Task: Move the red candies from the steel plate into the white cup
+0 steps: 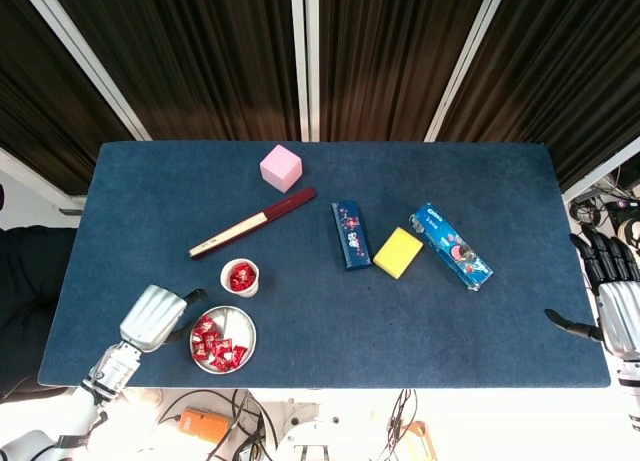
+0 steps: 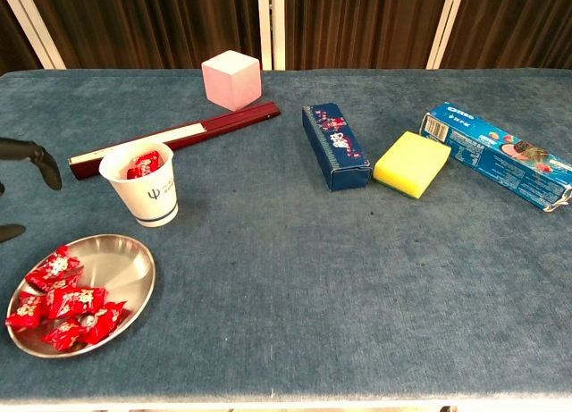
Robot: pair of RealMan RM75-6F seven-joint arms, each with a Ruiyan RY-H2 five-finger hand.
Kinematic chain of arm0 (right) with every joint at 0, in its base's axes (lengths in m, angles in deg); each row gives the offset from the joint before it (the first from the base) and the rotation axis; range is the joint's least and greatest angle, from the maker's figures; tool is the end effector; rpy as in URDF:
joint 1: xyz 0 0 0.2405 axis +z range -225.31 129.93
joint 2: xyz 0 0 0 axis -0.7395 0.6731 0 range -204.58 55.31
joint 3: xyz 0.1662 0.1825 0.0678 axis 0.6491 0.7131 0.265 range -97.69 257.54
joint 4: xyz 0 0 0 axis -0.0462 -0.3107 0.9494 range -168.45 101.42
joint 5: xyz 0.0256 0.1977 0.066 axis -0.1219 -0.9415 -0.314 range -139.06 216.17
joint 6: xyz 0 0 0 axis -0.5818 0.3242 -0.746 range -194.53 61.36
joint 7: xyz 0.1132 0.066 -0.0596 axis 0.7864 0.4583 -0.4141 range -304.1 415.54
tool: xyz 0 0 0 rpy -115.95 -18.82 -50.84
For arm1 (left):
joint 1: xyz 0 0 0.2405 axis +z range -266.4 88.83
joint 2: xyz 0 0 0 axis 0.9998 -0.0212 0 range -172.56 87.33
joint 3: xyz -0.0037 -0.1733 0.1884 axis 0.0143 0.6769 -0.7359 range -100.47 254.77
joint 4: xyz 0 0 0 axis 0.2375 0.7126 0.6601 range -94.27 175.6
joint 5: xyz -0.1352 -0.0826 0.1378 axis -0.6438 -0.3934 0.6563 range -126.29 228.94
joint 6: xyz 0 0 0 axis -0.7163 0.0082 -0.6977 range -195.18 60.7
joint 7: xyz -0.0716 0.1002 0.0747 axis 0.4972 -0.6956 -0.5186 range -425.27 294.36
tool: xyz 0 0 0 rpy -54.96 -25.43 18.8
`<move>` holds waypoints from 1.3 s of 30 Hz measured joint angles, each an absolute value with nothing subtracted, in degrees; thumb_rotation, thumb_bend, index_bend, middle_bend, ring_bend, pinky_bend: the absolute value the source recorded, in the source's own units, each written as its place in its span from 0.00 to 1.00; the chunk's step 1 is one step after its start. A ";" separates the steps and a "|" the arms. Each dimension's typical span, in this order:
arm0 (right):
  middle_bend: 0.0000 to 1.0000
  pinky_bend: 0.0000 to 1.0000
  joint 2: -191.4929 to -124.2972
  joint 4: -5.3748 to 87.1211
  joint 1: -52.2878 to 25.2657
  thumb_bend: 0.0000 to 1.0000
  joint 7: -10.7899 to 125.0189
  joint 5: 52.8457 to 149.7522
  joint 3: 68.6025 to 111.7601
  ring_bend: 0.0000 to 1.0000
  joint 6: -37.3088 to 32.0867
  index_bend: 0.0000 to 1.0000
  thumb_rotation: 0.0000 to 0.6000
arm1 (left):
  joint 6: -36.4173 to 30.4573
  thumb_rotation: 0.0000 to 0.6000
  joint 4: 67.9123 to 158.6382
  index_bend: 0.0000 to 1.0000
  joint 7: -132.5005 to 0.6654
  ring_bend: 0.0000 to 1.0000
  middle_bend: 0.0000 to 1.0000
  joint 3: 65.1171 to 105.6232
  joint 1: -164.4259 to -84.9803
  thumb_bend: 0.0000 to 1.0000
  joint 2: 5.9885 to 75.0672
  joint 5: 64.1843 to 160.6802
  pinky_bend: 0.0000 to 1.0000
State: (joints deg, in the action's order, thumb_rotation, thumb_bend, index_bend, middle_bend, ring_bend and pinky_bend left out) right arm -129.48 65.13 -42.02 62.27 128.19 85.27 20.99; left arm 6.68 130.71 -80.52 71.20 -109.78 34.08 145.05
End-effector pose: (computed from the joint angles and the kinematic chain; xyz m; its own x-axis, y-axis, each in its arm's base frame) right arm -0.2807 -0.1919 0.2067 0.3340 0.0820 0.9390 -0.9339 -0.1061 0.3414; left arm -0.2408 0.2118 0.0415 0.5672 0.1518 0.8095 0.7640 -0.4642 -0.4482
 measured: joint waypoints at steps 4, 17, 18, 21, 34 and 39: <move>0.01 0.03 -129.56 65.18 -42.27 0.16 62.18 128.28 85.12 0.00 21.31 0.00 1.00 | 5.40 1.00 129.79 0.38 -84.88 0.92 0.96 70.32 -109.75 0.23 35.32 146.54 0.83; 0.01 0.03 -129.60 65.06 -42.83 0.16 62.33 128.41 84.77 0.00 21.86 0.00 1.00 | 1.65 1.00 128.13 0.39 -94.86 0.92 0.96 70.11 -109.99 0.23 38.41 147.34 0.83; 0.01 0.03 -129.61 65.06 -42.82 0.16 62.33 128.41 84.77 0.00 21.84 0.00 1.00 | 1.49 1.00 128.07 0.39 -95.00 0.92 0.96 70.15 -109.94 0.23 38.46 147.08 0.83; 0.01 0.02 -129.67 65.05 -42.73 0.16 62.25 128.42 84.77 0.00 21.68 0.00 1.00 | 0.98 1.00 127.87 0.39 -95.11 0.92 0.96 70.36 -109.78 0.23 38.48 146.21 0.83; 0.01 0.02 -129.65 65.52 -42.44 0.16 61.69 128.13 84.90 0.00 21.17 0.00 1.00 | -1.10 1.00 128.03 0.44 -93.65 0.92 0.96 70.71 -109.81 0.24 38.04 144.07 0.83; 0.01 0.02 -129.60 65.85 -42.46 0.16 61.33 128.19 84.89 0.00 21.22 0.00 1.00 | -2.71 1.00 127.91 0.45 -90.12 0.92 0.96 70.71 -110.28 0.29 37.69 143.11 0.83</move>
State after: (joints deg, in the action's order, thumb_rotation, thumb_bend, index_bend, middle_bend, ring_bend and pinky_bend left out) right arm -129.60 65.85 -42.46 61.33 128.19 84.89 21.22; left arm -2.71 127.91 -90.12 70.71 -110.28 37.69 143.11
